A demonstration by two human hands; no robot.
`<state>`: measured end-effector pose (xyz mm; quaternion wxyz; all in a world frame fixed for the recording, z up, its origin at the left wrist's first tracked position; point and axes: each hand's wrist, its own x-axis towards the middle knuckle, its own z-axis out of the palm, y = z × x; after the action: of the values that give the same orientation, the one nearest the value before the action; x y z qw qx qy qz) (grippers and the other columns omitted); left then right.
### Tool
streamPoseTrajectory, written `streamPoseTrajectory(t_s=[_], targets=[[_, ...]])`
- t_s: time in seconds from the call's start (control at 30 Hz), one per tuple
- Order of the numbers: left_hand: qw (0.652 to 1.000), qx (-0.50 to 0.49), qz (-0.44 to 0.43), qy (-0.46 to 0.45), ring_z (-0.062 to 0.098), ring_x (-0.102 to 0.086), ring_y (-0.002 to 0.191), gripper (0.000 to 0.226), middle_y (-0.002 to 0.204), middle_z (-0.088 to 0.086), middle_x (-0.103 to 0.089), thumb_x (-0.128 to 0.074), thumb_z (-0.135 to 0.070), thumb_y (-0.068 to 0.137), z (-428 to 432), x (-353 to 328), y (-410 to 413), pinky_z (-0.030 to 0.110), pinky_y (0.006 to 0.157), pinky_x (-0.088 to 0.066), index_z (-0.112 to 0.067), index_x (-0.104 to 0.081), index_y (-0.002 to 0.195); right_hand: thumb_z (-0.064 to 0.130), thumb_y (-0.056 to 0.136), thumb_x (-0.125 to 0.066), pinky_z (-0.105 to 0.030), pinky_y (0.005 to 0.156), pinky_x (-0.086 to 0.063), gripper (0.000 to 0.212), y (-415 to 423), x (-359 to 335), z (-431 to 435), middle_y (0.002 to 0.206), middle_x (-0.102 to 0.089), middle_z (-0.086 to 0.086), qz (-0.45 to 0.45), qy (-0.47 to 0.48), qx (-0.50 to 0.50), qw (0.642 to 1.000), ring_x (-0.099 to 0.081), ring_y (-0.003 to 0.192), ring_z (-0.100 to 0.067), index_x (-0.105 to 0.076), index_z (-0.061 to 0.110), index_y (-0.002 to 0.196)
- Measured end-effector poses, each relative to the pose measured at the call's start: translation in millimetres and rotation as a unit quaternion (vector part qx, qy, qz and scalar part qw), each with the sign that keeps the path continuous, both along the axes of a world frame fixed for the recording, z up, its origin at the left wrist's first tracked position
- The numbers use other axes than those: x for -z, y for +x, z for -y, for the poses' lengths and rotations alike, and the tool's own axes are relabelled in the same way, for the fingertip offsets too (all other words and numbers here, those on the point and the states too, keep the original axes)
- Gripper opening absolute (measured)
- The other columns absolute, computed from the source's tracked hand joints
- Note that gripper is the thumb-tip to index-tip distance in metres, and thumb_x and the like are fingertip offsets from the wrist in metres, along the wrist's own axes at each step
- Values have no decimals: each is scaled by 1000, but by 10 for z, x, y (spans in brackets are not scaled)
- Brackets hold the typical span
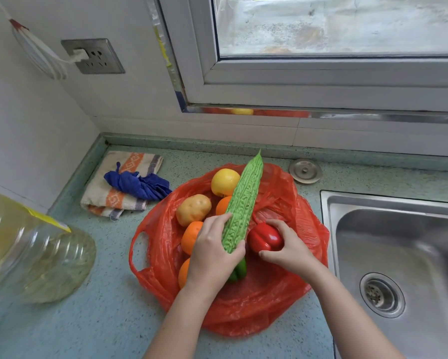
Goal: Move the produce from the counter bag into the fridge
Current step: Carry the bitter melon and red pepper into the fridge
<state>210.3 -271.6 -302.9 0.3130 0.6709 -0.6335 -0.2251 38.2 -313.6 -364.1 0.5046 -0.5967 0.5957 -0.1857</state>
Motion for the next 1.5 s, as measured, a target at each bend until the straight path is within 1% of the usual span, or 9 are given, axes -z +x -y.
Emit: streamPoseTrajectory(t_s=[0.3, 0.47, 0.57, 0.7, 0.83, 1.0, 1.23, 1.4, 1.5], targets=[[998, -29, -56, -3, -1, -45, 100, 52, 111, -12, -48, -72, -20, 75, -166, -163, 27, -7, 80, -27, -19, -53, 124, 32, 56, -69, -22, 88, -39, 67, 9, -222, -185, 121, -47, 1, 62, -72, 44, 995, -50, 107, -12, -42, 42, 116], [994, -23, -101, -23, -11, -47, 98, 51, 110, -15, -50, -73, -21, 75, -242, -376, -1, -6, 80, -31, -23, -53, 122, 42, 53, -72, -41, 95, -46, 68, -108, -481, -325, 124, -49, 4, 109, -125, 93, 982, -54, 110, -16, -43, 55, 112], [991, 9, -134, -30, -21, -43, 100, 50, 112, -14, -54, -73, -22, 75, -280, -493, -45, -4, 77, -34, -28, -53, 121, 41, 53, -72, -44, 96, -46, 68, -194, -687, -460, 123, -53, 3, 128, -149, 123, 973, -57, 109, -17, -44, 52, 114], [982, 63, -172, -52, -18, -46, 100, 48, 110, -8, -59, -74, -18, 74, -330, -627, -194, 0, 78, -37, -28, -54, 117, 31, 55, -75, -40, 93, -49, 70, -334, -933, -750, 119, -57, 6, 151, -182, 179, 955, -62, 100, -13, -47, 41, 118], [967, 128, -214, -47, -1, -55, 101, 50, 107, -9, -61, -74, -31, 69, -376, -646, -452, 24, 86, -49, -33, -54, 115, 19, 59, -74, -25, 81, -52, 66, -530, -1089, -1158, 116, -57, 8, 155, -211, 249, 932, -64, 95, -8, -48, 40, 116], [945, 220, -241, -27, 1, -54, 103, 51, 112, -8, -61, -69, -38, 66, -544, -650, -848, 29, 87, -49, -36, -53, 115, 40, 51, -73, -27, 81, -51, 68, -855, -1239, -1693, 118, -56, 9, 127, -234, 334, 904, -63, 98, -10, -48, 50, 113], [909, 321, -264, 19, 14, -60, 101, 53, 109, -7, -63, -69, -45, 64, -1056, -709, -1419, 42, 81, -54, -39, -54, 115, 43, 52, -73, -22, 78, -51, 69, -1221, -1373, -2620, 124, -54, 9, 109, -273, 423, 857, -61, 102, -8, -46, 53, 116], [883, 387, -264, 30, 18, -64, 95, 51, 105, -3, -65, -70, -43, 63, -1657, -874, -1886, 43, 77, -55, -44, -53, 111, 43, 54, -73, -25, 82, -50, 70, -1488, -1480, -3461, 126, -52, 6, 94, -311, 474, 819, -61, 104, -10, -47, 47, 119], [863, 428, -265, 45, 15, -64, 92, 48, 103, 0, -66, -76, -25, 70, -2187, -959, -2187, 28, 69, -56, -39, -56, 111, 43, 53, -72, -17, 79, -47, 68, -1635, -1515, -4160, 122, -55, 8, 64, -341, 528, 775, -60, 102, -5, -49, 45, 117]])
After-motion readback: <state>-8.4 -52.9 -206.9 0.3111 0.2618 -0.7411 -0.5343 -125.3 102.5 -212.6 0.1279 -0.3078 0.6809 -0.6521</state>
